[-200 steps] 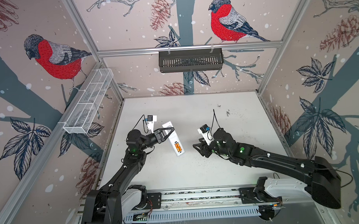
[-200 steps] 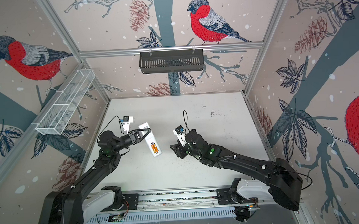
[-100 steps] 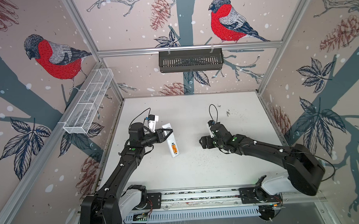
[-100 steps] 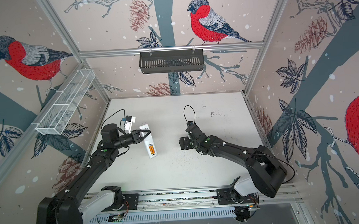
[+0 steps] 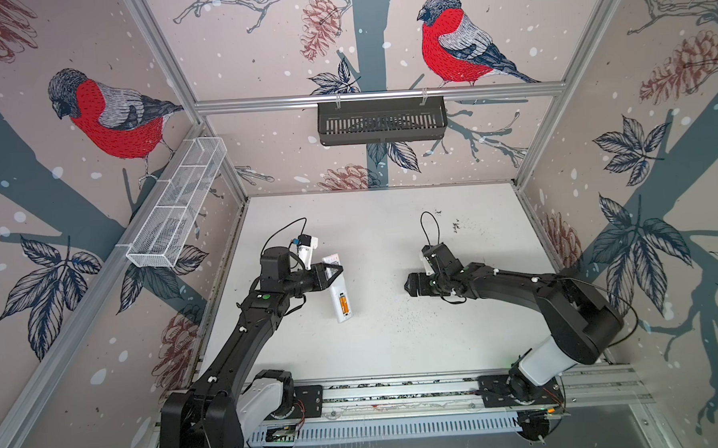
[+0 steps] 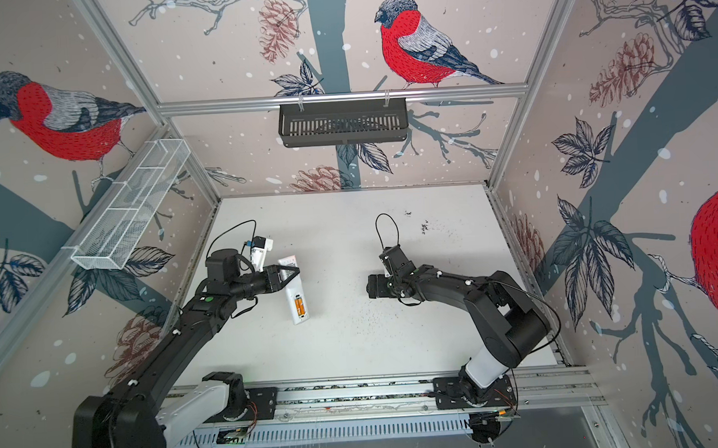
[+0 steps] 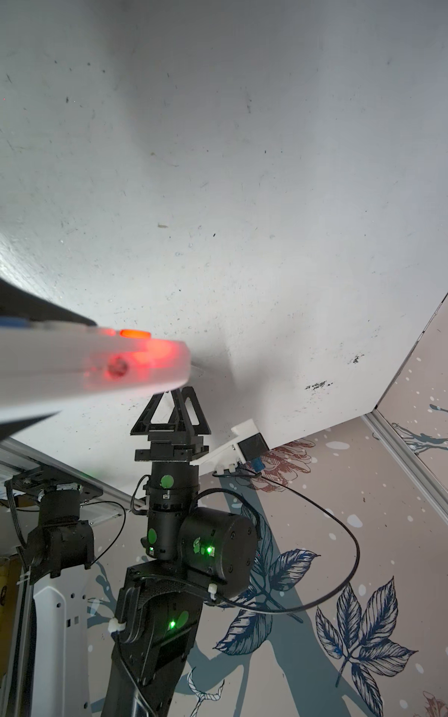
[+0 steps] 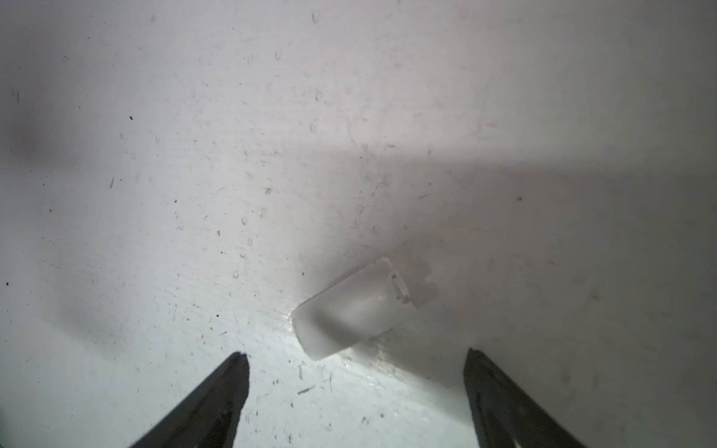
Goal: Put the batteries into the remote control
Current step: 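Release the battery and move the right gripper to the white cover on the table, then grasp the white battery cover with the right gripper and lift it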
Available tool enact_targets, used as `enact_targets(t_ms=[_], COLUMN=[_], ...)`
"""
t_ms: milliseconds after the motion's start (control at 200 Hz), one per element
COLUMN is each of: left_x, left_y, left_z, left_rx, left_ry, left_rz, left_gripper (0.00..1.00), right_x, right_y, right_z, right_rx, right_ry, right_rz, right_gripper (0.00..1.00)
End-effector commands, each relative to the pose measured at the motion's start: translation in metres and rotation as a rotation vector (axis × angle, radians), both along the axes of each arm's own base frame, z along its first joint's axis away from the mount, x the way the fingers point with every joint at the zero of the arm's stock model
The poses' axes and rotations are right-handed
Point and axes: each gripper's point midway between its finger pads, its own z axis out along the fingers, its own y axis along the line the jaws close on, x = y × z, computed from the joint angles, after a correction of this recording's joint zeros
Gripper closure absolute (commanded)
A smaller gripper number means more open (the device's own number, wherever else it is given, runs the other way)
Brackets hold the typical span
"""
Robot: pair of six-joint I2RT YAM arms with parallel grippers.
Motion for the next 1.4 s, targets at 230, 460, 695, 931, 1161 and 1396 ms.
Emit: enact_targets(t_ms=[230,460,695,931,1161,1396], left_x=[0.001,0.001,0.0,0.0,0.001,0.001], left_y=[-0.001,-0.001,-0.001,-0.001,-0.002,-0.003], left_z=[0.005,0.005,0.007,0.008,0.011,0.012], left_rx=[0.004,0.002,0.0,-0.011,-0.026,-0.035], left_ry=[-0.027,-0.029,-0.033,-0.033,-0.04,-0.039], left_rz=[-0.009,-0.008,-0.008,-0.008,-0.007,-0.005], left_gripper=[1.0,1.0,1.0,1.0,1.0,1.0], right_x=[0.005,0.01,0.01,0.004,0.0,0.003], right_y=[0.044,0.075,0.068,0.041,0.04,0.043], right_z=[-0.003,-0.009,-0.027,-0.033,-0.035,-0.034], right_rx=[0.051,-0.012,-0.225,-0.426,-0.463,-0.497], right_ry=[0.018,0.001,-0.024,-0.046,-0.05,-0.059], right_rz=[0.106,0.174,0.18,0.152,0.167,0.182], right_gripper=[0.11,0.12,0.21,0.4,0.46,0.62])
